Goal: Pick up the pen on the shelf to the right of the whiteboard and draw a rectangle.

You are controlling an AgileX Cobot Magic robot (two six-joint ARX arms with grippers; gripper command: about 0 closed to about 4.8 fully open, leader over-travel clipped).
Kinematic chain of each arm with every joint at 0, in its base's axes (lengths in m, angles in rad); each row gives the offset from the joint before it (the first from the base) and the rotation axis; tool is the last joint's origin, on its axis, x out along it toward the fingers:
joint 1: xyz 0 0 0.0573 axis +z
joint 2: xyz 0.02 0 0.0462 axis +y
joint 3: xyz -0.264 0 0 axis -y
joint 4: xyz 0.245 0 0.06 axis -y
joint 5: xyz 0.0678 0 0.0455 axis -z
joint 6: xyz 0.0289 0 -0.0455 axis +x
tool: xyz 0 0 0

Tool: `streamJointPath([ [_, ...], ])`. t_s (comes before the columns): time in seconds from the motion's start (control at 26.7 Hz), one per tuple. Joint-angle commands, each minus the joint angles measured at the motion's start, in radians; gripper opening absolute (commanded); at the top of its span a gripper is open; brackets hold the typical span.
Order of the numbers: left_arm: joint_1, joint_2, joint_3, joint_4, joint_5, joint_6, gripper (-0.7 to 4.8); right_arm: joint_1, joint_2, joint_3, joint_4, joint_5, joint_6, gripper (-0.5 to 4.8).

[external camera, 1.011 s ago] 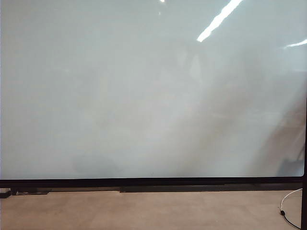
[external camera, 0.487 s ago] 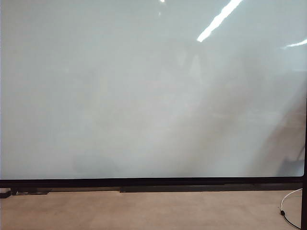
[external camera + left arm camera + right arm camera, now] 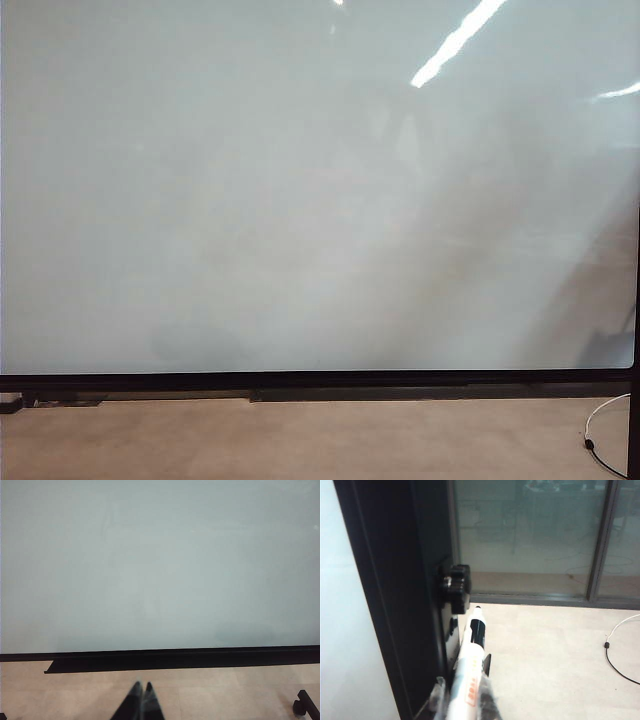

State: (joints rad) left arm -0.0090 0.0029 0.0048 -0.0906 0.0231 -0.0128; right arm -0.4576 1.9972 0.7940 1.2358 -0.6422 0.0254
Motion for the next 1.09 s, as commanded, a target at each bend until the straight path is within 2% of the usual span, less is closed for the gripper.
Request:
streamJointPath([
  [0.04, 0.000, 0.000, 0.002, 0.010, 0.000, 0.001, -0.04, 0.003, -0.002, 0.002, 0.010, -0.006, 0.000, 0.19],
  [0.22, 0.000, 0.000, 0.002, 0.010, 0.000, 0.001, -0.04, 0.003, -0.002, 0.005, 0.012, -0.007, 0.000, -0.03],
  [0.45, 0.000, 0.000, 0.002, 0.010, 0.000, 0.001, -0.04, 0.001, -0.002, 0.008, 0.047, -0.003, 0.000, -0.02],
  [0.67, 0.000, 0.000, 0.002, 0.010, 0.000, 0.001, -0.04, -0.011, -0.012, 0.009, 0.032, 0.088, 0.000, -0.02],
  [0.79, 0.000, 0.000, 0.002, 0.010, 0.000, 0.001, -0.04, -0.036, -0.031, 0.008, 0.024, 0.095, 0.001, -0.02],
  [0.9, 0.000, 0.000, 0.002, 0.009, 0.000, 0.001, -0.04, -0.068, -0.087, 0.005, -0.029, 0.118, 0.001, -0.03],
  [1.09, 0.000, 0.000, 0.002, 0.010, 0.000, 0.001, -0.04, -0.097, -0.265, 0.000, -0.228, 0.159, -0.001, -0.03],
])
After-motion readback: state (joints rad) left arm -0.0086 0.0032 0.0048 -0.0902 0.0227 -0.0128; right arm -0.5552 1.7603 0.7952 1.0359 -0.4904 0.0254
